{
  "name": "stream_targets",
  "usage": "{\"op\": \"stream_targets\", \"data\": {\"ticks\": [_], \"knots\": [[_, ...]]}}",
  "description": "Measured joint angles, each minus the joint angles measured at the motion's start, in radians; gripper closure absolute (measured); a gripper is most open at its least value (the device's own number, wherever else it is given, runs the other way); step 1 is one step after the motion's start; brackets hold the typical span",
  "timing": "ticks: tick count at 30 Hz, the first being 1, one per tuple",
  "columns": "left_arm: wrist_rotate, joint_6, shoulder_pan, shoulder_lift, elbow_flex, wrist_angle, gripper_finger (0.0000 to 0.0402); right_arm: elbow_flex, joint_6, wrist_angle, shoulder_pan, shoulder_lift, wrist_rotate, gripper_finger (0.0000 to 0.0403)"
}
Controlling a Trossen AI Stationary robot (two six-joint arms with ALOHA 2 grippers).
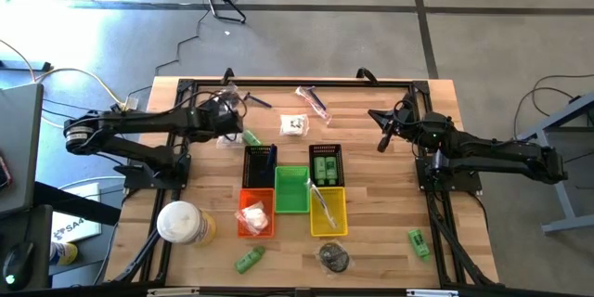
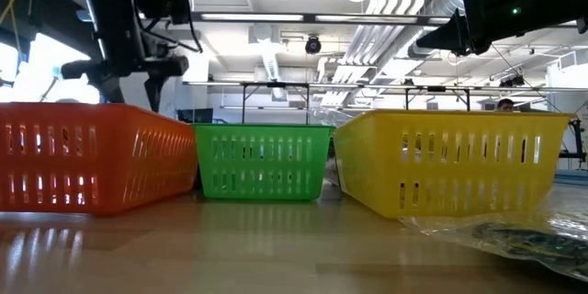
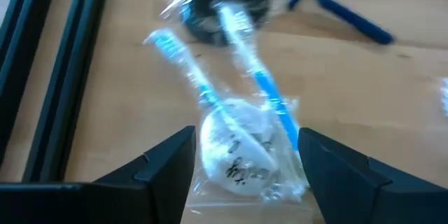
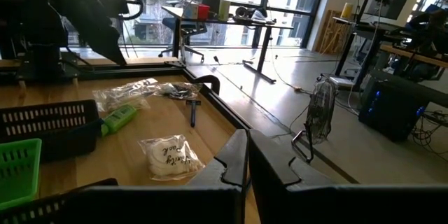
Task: Pick & Place Travel size toiletries
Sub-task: Put the blue toothbrush into the yellow bin
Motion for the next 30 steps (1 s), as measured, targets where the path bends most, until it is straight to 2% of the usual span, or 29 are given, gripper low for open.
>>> {"op": "stream_targets", "data": {"ticks": [4,11,17,23,30], "knots": [[-0.002,-0.083,0.000,0.004,-0.050,0.012,0.0155,0.000,0.000,0.000,0.000,0.000,0.000,0.0396],[-0.030,-0.078,0.003,0.004,-0.100,0.120,0.0155,0.000,0.000,0.000,0.000,0.000,0.000,0.0396],[0.020,-0.077,0.089,0.004,-0.121,0.143,0.0155,0.000,0.000,0.001,0.000,0.000,0.000,0.0396],[0.105,0.053,0.183,0.004,-0.176,0.342,0.0155,0.000,0.000,0.001,0.000,0.000,0.000,0.0396],[0.109,0.072,0.232,0.004,-0.206,0.356,0.0155,0.000,-0.004,0.001,0.000,0.000,0.000,0.0396]]}}
